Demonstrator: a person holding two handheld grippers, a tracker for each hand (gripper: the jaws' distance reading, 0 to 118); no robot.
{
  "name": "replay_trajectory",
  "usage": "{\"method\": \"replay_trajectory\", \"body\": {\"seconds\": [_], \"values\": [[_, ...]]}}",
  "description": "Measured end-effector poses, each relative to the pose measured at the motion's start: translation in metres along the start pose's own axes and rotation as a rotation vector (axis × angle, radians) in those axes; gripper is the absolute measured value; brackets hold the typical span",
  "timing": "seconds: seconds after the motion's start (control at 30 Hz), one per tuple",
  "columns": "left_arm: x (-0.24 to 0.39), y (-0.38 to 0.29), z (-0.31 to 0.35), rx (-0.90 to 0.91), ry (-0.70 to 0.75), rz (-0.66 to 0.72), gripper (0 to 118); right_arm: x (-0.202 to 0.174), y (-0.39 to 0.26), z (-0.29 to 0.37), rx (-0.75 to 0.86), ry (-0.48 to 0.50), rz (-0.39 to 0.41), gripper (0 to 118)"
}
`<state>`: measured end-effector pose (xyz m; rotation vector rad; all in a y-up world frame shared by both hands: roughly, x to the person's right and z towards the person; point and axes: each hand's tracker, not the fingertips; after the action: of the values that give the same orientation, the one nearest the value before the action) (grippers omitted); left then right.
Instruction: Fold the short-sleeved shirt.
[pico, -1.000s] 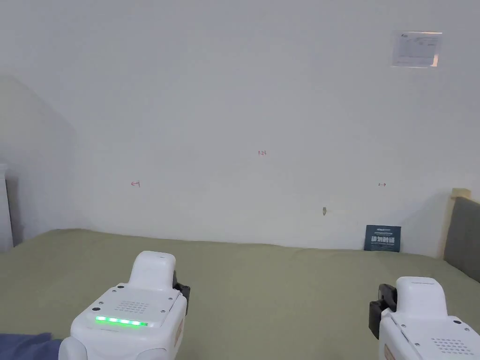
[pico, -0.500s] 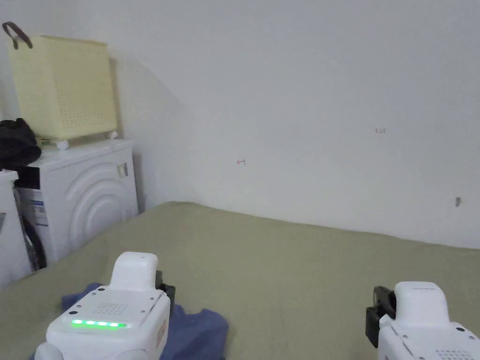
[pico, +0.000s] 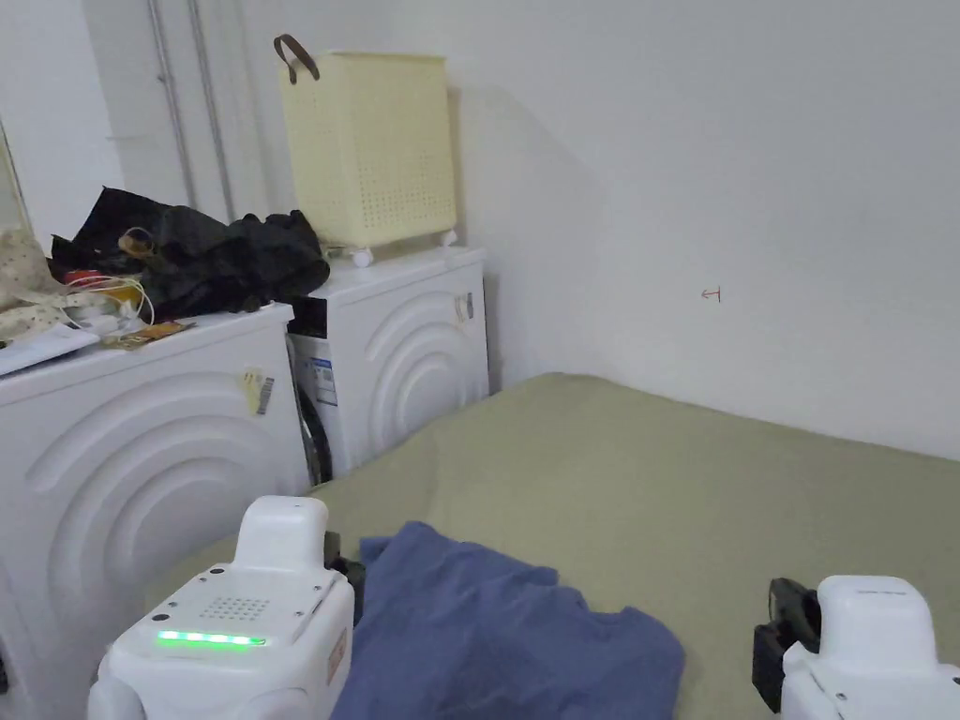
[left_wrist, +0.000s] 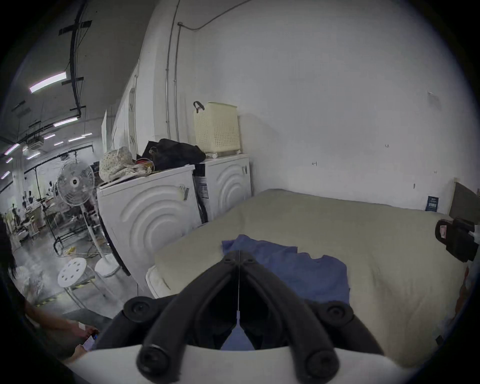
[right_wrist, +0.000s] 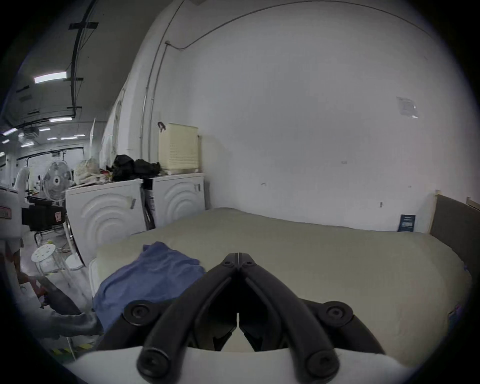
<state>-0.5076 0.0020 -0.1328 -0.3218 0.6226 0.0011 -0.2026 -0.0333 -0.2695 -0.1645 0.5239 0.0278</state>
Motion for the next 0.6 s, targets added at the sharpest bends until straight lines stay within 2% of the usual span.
{"method": "replay_trajectory", "body": {"seconds": [0.2,0.4,0.5,0.53,0.57,0.6], "values": [[0.028,-0.022,-0.049,-0.127,-0.102,-0.015,1,0.007,-0.022,-0.004,-0.052,-0.002,0.003,0],[0.08,-0.069,-0.148,-0.385,-0.243,0.006,5,0.031,-0.06,-0.005,-0.155,-0.029,-0.001,0],[0.11,-0.096,-0.201,-0.547,-0.329,-0.044,35,0.045,-0.08,-0.007,-0.209,-0.052,-0.007,0],[0.117,-0.103,-0.212,-0.596,-0.346,-0.077,35,0.05,-0.085,-0.007,-0.222,-0.06,-0.009,0],[0.125,-0.111,-0.225,-0.631,-0.351,-0.071,83,0.054,-0.092,-0.007,-0.245,-0.069,-0.011,0],[0.13,-0.118,-0.237,-0.672,-0.345,-0.078,111,0.057,-0.097,-0.007,-0.266,-0.075,-0.012,0]]}}
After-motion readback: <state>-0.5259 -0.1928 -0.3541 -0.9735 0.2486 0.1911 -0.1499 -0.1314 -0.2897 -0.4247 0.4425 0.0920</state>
